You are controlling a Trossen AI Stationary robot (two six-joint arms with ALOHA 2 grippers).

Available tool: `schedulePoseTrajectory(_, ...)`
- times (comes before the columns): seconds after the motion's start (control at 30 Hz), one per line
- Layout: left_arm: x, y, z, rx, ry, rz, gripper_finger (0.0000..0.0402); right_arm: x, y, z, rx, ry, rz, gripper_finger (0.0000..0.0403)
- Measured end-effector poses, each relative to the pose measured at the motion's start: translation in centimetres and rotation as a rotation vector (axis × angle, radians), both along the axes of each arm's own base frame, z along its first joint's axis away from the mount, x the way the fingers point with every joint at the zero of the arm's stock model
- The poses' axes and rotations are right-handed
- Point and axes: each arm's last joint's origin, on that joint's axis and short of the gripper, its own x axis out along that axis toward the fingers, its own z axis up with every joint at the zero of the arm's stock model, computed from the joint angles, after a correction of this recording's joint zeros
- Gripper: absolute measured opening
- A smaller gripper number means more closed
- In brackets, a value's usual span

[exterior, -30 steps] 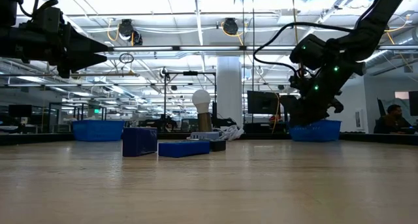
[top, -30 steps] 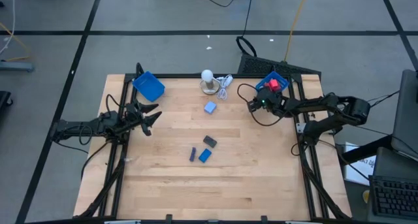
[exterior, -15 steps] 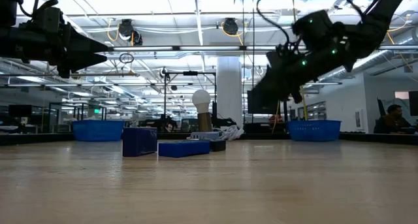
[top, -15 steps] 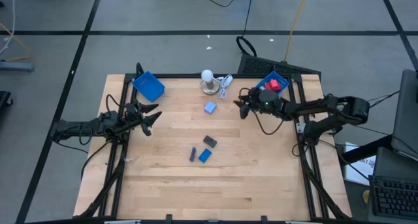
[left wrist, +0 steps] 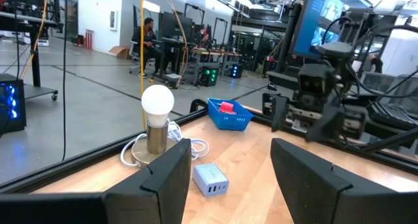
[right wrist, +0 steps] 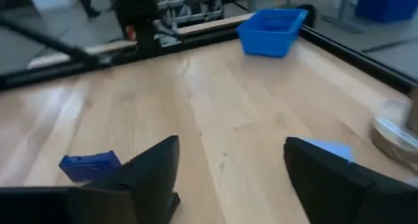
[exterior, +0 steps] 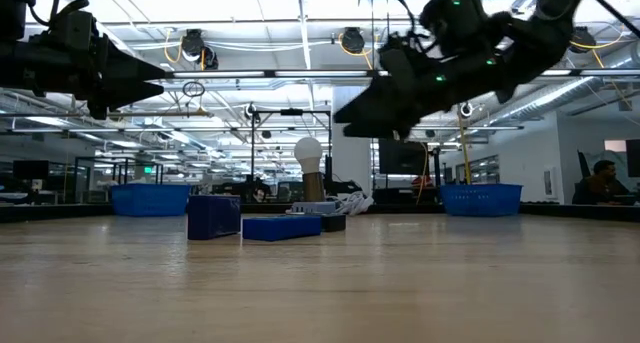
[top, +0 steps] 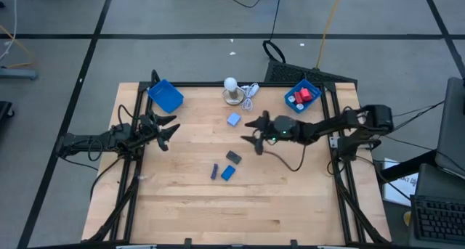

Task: Pick & Place Office items
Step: Put the white charger adapter into the right blue bin

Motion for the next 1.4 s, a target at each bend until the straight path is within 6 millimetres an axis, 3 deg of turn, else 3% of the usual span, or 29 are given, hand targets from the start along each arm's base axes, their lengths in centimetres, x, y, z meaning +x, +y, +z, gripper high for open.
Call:
schedulePoseTrajectory(0.17, 0.0, 0.0, 0.0, 0.0, -0.001, 0.0, 0.0214, 3.4, 0.0, -0.1, -0.111, 0.105, 0.002, 0.0322)
schedulePoseTrajectory(0.33, 0.0, 0.0, 0.0, 0.0, 0.0, 0.0, 0.0214, 5.9, -2.6, -1.3, -0.144, 0.379, -0.197, 0.0345)
schedulePoseTrajectory(0.43, 0.0, 0.0, 0.0, 0.0, 0.0, 0.0, 0.0214, 7.1, -4.2, -1.8, -0.094, 0.401, -0.249, 0.0347)
schedulePoseTrajectory(0.77, 0.0, 0.0, 0.0, 0.0, 0.0, 0.0, 0.0214, 7.6, -7.8, -5.2, 0.094, 0.386, -0.252, 0.0338)
schedulePoseTrajectory(0.9, 0.0, 0.0, 0.0, 0.0, 0.0, 0.0, 0.0214, 7.7, -7.8, -6.0, 0.065, 0.402, -0.241, 0.0337)
schedulePoseTrajectory(1.17, 0.0, 0.0, 0.0, 0.0, 0.0, 0.0, 0.0214, 8.1, -7.2, -5.8, 0.026, 0.38, -0.206, 0.0327)
schedulePoseTrajectory(1.4, 0.0, 0.0, 0.0, 0.0, 0.0, 0.0, 0.0214, 7.9, -7.2, -6.1, 0.031, 0.412, -0.204, 0.029)
